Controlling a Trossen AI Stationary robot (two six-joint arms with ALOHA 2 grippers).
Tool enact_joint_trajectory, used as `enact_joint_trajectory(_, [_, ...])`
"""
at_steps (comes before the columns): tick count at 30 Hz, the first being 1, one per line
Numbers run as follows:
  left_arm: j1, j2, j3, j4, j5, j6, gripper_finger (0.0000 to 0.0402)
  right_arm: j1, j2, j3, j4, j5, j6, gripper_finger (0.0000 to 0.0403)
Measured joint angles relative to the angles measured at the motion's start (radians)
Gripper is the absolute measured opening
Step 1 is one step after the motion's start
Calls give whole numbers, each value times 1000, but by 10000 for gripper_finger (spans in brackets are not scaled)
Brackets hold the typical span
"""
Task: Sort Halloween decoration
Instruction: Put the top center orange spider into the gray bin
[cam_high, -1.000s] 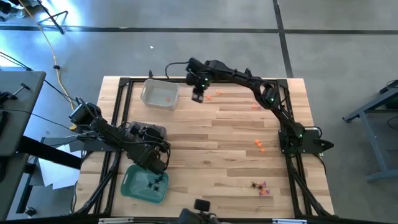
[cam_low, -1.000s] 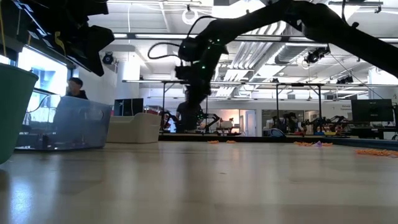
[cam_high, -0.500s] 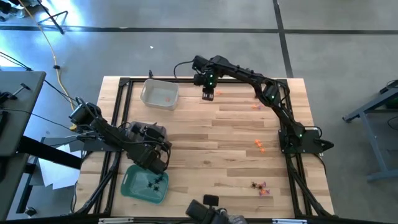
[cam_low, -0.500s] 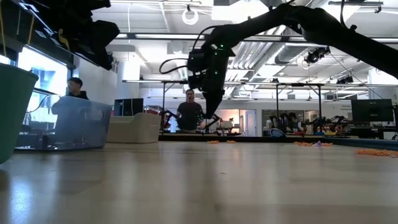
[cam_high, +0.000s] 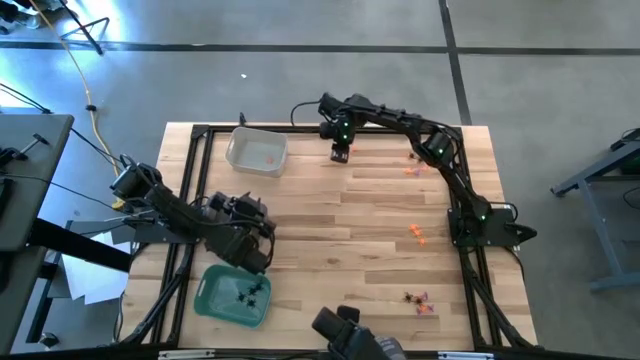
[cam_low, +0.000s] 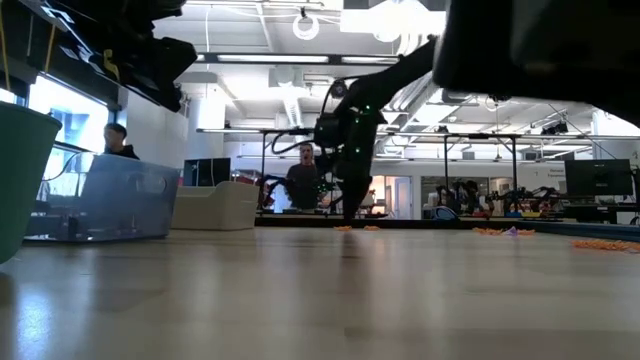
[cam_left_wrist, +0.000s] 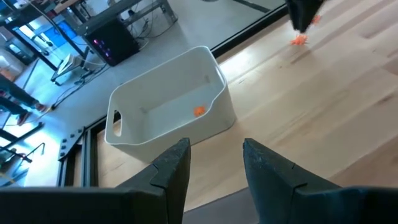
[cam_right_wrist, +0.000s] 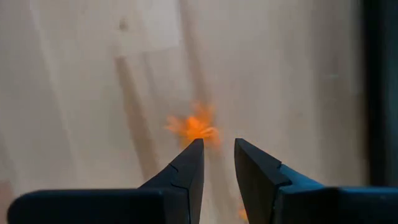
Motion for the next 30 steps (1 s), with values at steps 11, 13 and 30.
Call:
enact_joint_trajectory(11, [5, 0, 0, 3, 0, 0, 136, 0, -3, -70, 89, -63, 6, 83])
enact_joint_trajectory(13, [5, 0, 0, 5, 0, 0, 136, 1, -3, -70, 91, -73, 15, 83])
enact_joint_trajectory(30, [3, 0, 0, 8, 0, 0, 136, 27, -3, -72, 64, -84, 39, 2])
